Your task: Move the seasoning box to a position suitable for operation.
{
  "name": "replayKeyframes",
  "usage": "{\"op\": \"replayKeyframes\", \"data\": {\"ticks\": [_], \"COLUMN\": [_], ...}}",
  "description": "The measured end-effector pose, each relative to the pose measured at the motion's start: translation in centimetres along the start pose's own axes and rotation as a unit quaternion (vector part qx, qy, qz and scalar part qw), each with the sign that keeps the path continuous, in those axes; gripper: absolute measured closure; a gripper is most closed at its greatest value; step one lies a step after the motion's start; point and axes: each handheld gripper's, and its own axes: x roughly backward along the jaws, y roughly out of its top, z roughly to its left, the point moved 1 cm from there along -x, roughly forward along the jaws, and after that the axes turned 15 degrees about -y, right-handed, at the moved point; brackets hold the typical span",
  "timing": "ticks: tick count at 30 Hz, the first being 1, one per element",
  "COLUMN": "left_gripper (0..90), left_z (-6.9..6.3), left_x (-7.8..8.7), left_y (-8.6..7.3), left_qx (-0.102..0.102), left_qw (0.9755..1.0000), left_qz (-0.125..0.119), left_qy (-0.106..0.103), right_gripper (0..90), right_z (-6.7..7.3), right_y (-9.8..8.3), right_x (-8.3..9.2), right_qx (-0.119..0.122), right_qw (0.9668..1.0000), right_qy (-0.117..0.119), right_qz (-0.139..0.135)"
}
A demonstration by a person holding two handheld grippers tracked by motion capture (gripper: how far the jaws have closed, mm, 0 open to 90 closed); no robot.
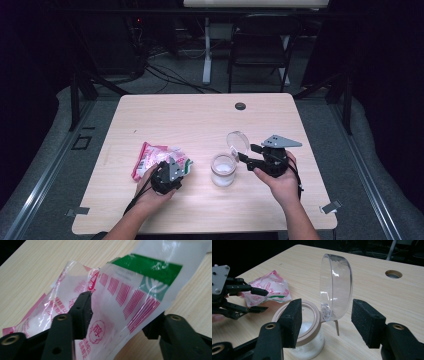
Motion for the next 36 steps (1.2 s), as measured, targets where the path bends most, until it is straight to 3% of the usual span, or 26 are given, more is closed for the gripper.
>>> {"op": "replayKeyframes", "data": {"ticks": [10,12,14,16,21,29,36], "left_gripper": [65.4,69.9,74.7,78.1,82.1,88.1,90.0], "left_z": [1.5,2.1,2.3,2.8,3.7,4.2,4.8], "left_x": [0.3,0.5,0.6,0.8,1.1,1.5,2.8], "left_y": [-0.5,-0.8,-0.8,-1.1,-1.5,-1.7,-1.9], "left_qx": [0.034,0.057,0.062,0.083,0.115,0.129,0.147], "left_qw": [0.9994,0.9983,0.9980,0.9963,0.9929,0.9905,0.9866], "left_qz": [-0.005,-0.009,-0.010,-0.016,-0.026,-0.034,-0.061], "left_qy": [-0.003,-0.006,-0.008,-0.011,-0.019,-0.034,-0.036], "right_gripper": [42.0,42.3,42.5,42.6,42.8,42.9,43.0], "right_z": [0.1,0.0,0.0,0.0,0.0,-0.1,-0.1], "right_y": [-0.1,-0.1,-0.1,-0.1,-0.1,-0.1,-0.1], "right_x": [-0.1,-0.1,0.0,0.0,0.0,-0.1,-0.1], "right_qx": [0.003,0.002,0.002,0.002,0.002,0.002,-0.003], "right_qw": [1.0000,1.0000,1.0000,1.0000,1.0000,1.0000,1.0000], "right_qy": [0.001,0.000,-0.001,0.000,0.001,-0.001,-0.001], "right_qz": [0.000,-0.001,-0.003,-0.004,-0.004,-0.001,-0.006]}}
